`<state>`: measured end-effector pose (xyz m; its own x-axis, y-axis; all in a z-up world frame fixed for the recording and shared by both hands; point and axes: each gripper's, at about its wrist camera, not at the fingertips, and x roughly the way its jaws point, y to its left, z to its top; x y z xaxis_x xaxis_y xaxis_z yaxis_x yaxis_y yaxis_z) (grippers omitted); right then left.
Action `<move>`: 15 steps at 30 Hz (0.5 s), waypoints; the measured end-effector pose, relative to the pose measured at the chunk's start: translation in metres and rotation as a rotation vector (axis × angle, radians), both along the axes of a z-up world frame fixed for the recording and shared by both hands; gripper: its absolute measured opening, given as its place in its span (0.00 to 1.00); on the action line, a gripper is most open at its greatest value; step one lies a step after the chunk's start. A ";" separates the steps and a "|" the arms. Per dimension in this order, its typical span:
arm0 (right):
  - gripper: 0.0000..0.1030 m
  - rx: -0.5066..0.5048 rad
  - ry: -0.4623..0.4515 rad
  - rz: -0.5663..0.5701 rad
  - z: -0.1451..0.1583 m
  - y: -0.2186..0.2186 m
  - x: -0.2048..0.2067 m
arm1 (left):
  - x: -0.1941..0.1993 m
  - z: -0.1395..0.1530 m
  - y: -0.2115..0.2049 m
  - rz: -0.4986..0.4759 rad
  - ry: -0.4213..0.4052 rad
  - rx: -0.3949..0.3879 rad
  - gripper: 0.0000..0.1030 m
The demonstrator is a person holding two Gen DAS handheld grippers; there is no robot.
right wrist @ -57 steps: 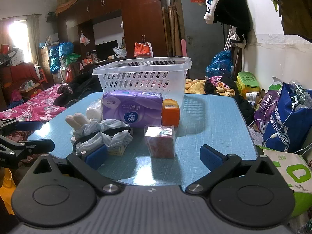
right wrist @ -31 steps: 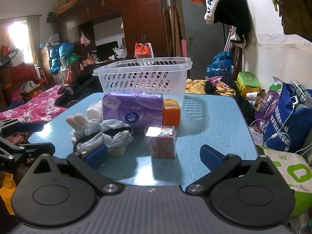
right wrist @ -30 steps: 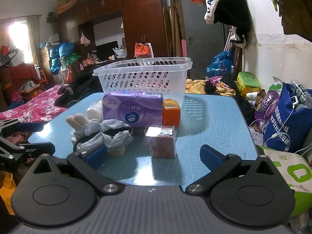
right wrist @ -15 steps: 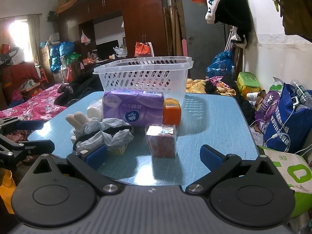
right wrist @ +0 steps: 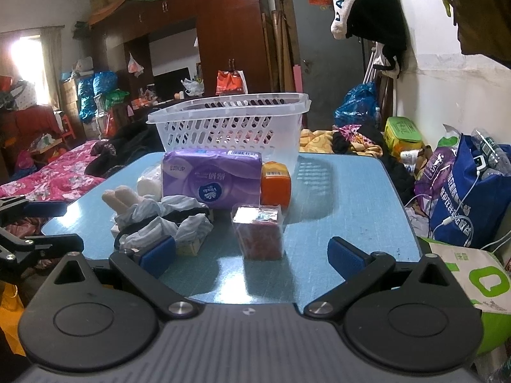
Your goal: Organize objects
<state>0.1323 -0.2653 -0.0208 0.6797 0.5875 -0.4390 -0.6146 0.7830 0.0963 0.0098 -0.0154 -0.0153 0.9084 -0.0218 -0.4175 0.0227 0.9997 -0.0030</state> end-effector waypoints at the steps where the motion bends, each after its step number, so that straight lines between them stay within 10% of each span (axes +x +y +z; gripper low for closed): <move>1: 1.00 -0.004 -0.008 -0.001 0.000 0.001 -0.001 | 0.000 0.000 0.000 -0.002 -0.001 0.002 1.00; 15: 1.00 0.053 -0.273 0.008 -0.004 0.004 -0.018 | -0.009 0.012 0.016 0.005 -0.247 -0.007 1.00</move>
